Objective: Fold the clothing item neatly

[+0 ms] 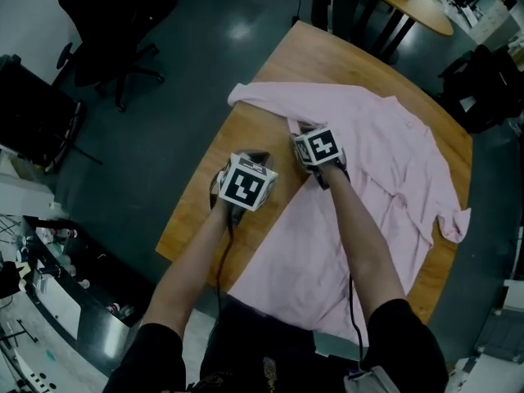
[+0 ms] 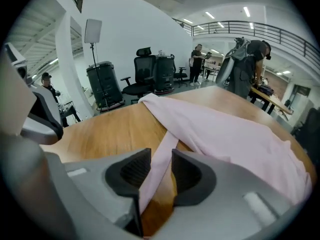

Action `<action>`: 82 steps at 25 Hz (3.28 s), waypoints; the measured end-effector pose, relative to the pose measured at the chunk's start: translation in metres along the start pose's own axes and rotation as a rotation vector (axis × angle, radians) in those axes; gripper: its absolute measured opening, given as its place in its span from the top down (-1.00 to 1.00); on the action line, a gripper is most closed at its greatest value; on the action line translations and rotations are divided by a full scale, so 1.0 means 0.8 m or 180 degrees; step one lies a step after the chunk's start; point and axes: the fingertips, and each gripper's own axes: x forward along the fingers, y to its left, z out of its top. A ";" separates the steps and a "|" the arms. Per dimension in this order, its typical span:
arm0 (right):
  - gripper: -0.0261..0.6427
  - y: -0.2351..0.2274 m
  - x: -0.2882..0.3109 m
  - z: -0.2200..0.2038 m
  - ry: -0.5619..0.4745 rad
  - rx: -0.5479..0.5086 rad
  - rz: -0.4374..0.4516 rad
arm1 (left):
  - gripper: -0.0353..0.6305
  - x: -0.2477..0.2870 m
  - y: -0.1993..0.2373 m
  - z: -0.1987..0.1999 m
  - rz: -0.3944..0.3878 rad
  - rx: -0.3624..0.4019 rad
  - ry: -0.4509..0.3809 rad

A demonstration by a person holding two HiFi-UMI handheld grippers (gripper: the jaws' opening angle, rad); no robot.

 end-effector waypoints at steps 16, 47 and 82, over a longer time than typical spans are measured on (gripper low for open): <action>0.87 0.041 -0.134 0.008 -0.0472 0.0065 0.0002 | 0.87 -0.023 0.003 0.010 -0.0122 0.0145 -0.0009; 0.75 -0.200 -0.353 -0.347 -0.0495 0.1340 -0.1007 | 0.87 0.057 -0.221 0.063 -0.0295 0.0722 0.0306; 0.66 -0.072 -0.212 -0.088 -0.0459 0.0608 -0.0725 | 0.40 0.174 0.204 0.073 0.0759 -0.0354 0.0087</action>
